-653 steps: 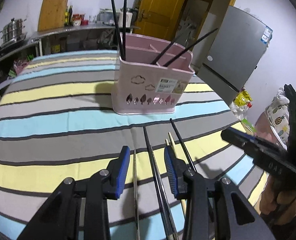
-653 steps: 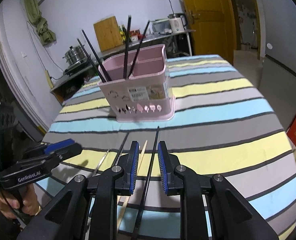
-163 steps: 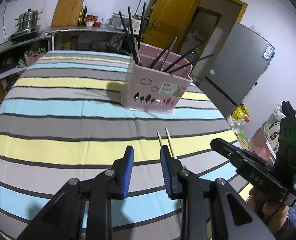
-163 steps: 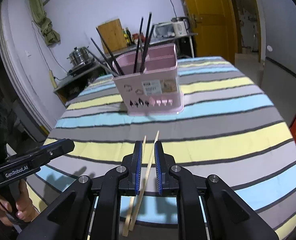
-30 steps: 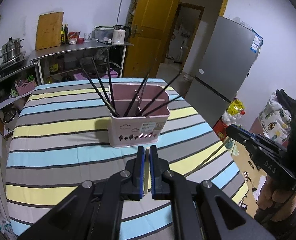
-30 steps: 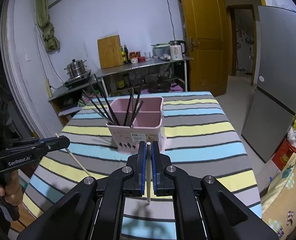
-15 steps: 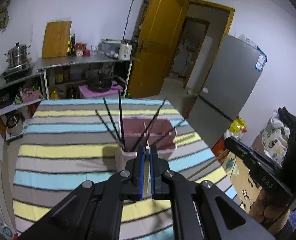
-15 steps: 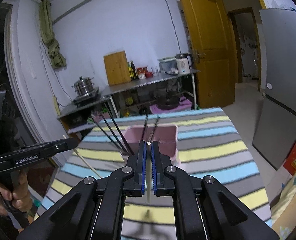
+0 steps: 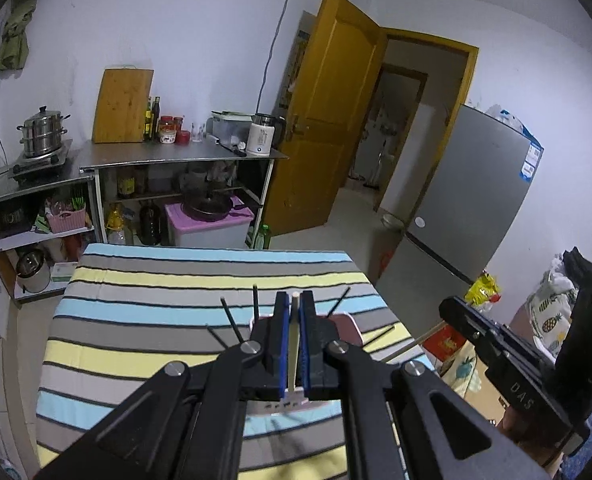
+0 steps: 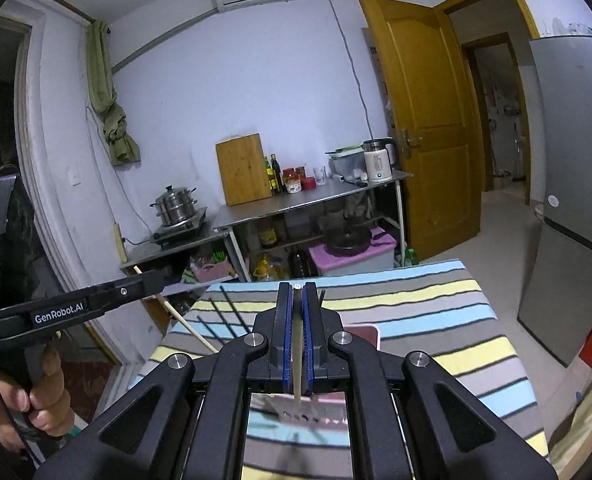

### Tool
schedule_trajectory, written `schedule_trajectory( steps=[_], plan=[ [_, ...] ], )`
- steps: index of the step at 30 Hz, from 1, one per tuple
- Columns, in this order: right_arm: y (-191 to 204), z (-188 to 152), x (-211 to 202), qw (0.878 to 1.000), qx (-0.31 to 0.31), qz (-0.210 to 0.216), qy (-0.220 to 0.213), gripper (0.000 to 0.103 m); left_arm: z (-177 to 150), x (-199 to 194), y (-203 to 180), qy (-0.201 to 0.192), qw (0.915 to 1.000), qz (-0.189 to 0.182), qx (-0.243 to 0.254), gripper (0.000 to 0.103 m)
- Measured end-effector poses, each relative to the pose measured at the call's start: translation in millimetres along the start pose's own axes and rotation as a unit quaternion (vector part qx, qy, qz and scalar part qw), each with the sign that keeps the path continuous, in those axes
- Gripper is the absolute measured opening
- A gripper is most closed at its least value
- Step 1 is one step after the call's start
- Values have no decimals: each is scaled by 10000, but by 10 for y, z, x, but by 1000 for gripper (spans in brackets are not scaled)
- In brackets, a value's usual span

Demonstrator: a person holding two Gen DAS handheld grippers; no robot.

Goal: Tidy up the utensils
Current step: 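Carry the left tool's wooden chopstick above the basket while the right tool carries its own there, then open the right tool into the basket while the left tool opens, dropping both wooden chopsticks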

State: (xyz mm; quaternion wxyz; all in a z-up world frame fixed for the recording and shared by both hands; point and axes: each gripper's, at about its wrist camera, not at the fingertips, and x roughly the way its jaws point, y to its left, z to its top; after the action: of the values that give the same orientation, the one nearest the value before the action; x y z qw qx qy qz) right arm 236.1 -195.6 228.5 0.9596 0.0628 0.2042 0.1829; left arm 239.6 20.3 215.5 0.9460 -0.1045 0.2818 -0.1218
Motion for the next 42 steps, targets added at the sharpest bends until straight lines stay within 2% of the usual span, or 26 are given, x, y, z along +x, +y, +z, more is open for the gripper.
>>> schedule_trajectory(
  steps=[7,18,30,35,37,39,40,42],
  plan=[
    [2,-42,260,10000,-50,-77,25,5,-37,235,89,32,10000,1,-80,5],
    [-58,-334,680,9992,-72,-150,371,5,-311,671,149,416,9991,1,-122,5],
    [-83,-536,837,9971,-216,-205,694,5,-547,982,144,869,9962,15,-54,6],
    [-89,-495,850,9963,-210,-121,830,5,-544,963,123,886,9961,41,12,6],
    [-88,-446,835,9964,-203,-103,813,5,-525,933,122,843,9964,66,67,12],
    [-84,-431,782,9968,-203,-64,769,14,-503,885,127,777,9969,72,86,24],
    [-85,-423,744,9971,-211,-51,728,14,-492,861,127,738,9972,68,98,28],
    [-63,-404,689,9974,-232,-51,679,14,-479,796,124,668,9977,80,99,31]
  ],
)
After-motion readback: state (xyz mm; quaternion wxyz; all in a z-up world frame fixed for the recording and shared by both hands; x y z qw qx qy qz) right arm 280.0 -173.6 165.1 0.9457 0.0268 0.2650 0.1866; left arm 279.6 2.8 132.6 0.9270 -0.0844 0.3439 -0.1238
